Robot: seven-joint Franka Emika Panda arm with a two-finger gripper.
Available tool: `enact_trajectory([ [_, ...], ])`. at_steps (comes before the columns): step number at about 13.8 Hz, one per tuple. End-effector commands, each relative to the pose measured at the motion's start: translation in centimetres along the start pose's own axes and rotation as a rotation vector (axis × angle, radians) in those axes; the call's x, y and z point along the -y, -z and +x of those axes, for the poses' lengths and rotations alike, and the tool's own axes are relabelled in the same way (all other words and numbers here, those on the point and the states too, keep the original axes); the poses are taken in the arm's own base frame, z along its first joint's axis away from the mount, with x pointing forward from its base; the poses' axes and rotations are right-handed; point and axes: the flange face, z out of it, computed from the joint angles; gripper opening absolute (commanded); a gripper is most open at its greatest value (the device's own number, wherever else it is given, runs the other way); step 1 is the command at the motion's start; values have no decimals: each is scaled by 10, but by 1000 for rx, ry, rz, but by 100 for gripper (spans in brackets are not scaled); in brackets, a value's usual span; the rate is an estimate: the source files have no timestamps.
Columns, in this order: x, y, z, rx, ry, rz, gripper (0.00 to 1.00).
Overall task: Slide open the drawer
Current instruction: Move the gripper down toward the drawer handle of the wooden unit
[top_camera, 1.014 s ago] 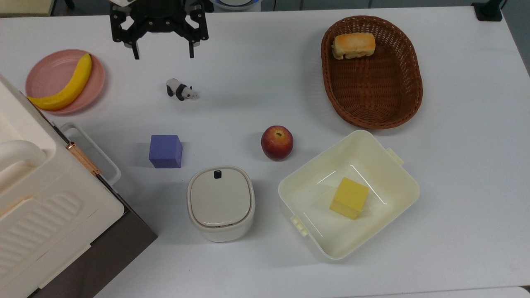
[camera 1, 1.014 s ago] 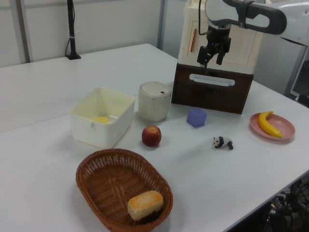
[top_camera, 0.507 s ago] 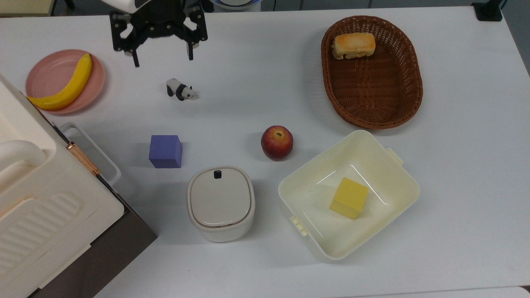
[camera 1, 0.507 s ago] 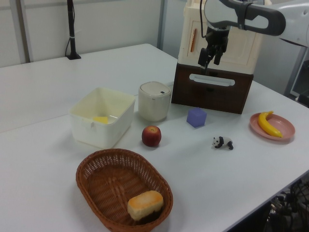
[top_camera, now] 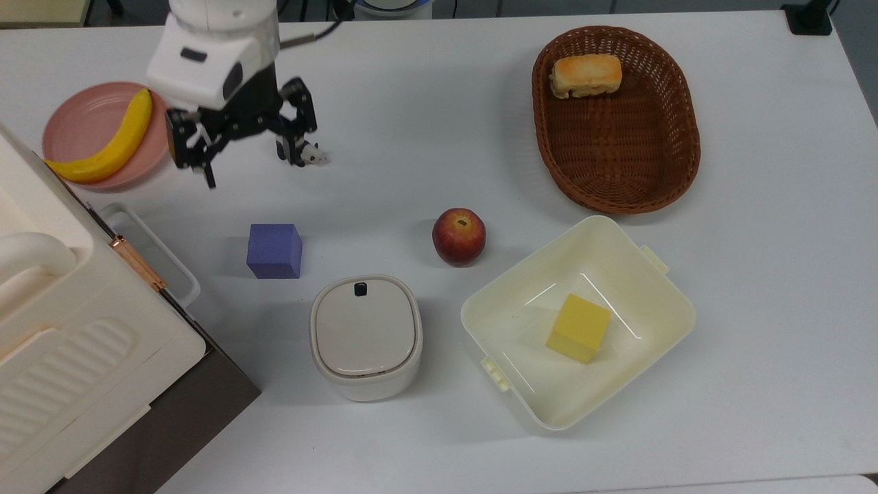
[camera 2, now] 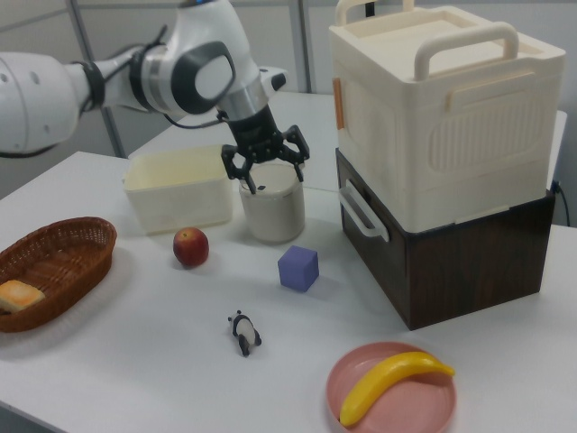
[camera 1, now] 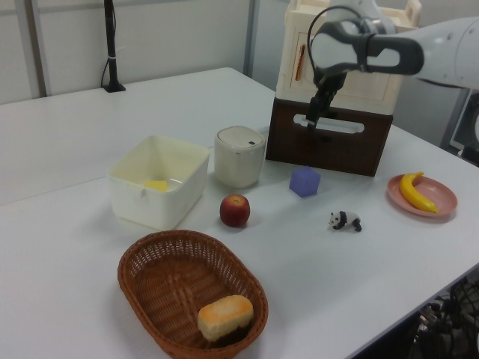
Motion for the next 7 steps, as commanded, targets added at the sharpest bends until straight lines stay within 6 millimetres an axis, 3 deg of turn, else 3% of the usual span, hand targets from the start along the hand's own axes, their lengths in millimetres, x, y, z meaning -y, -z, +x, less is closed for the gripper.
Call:
enact_trajectory([
  [1,-6,-21,11,-27,49,-58,100],
  [7,-35,-53,13,-30,93,-97,100],
])
